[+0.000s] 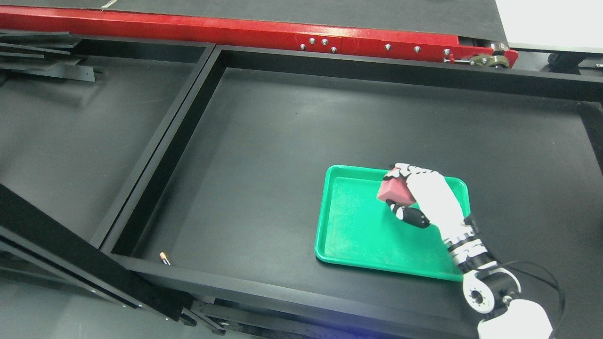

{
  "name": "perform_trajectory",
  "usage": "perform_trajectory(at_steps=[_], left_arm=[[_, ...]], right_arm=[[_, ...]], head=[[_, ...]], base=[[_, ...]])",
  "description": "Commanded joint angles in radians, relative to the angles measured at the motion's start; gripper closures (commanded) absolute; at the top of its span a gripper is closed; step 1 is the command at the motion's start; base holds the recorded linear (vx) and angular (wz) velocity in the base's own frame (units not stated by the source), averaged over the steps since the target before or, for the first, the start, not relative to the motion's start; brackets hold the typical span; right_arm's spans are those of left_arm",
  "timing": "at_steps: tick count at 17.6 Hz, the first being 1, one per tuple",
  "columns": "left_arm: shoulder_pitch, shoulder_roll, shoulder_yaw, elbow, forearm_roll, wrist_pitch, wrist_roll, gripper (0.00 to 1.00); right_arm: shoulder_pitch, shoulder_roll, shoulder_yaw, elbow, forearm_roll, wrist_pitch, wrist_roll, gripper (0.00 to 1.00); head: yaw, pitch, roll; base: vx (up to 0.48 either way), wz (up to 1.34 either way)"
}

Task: Pick pink block from left shelf to tray
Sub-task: 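Close the right hand around the pink cube and lift it, then carry the pink cube in the right hand toward the blue tray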

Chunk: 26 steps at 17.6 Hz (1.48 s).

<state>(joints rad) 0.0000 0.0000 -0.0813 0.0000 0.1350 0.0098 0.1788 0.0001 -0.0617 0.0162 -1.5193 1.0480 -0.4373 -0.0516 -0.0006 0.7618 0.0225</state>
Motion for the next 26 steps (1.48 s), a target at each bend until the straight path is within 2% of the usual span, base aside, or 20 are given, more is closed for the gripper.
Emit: perform_trajectory(at_steps=[1, 11, 19, 26], left_arm=[[-0.029, 0.017, 0.0, -0.017, 0.0, -0.001, 0.001, 0.0], [-0.029, 0.017, 0.0, -0.017, 0.0, -0.001, 0.001, 0.0], [-0.029, 0.017, 0.0, -0.017, 0.0, -0.001, 0.001, 0.0], [-0.029, 0.017, 0.0, -0.017, 0.0, -0.001, 0.001, 0.0]], right_arm=[[0.012, -0.007, -0.156, -0.035, -0.256, -0.034, -0.102, 0.97], [0.04, -0.001, -0.151, -0.039, -0.413, -0.029, -0.096, 0.96], [0.064, 0.003, -0.151, -0.042, -0.482, -0.026, -0.096, 0.96], [0.095, 0.005, -0.157, -0.074, -0.493, -0.014, -0.096, 0.96]], head=[[0.0, 0.0, 0.0], [0.0, 0.0, 0.0], [0.0, 0.0, 0.0], [0.0, 0.0, 0.0]], base=[[0.0, 0.0], [-0.016, 0.01], [-0.12, 0.22], [-0.18, 0.64]])
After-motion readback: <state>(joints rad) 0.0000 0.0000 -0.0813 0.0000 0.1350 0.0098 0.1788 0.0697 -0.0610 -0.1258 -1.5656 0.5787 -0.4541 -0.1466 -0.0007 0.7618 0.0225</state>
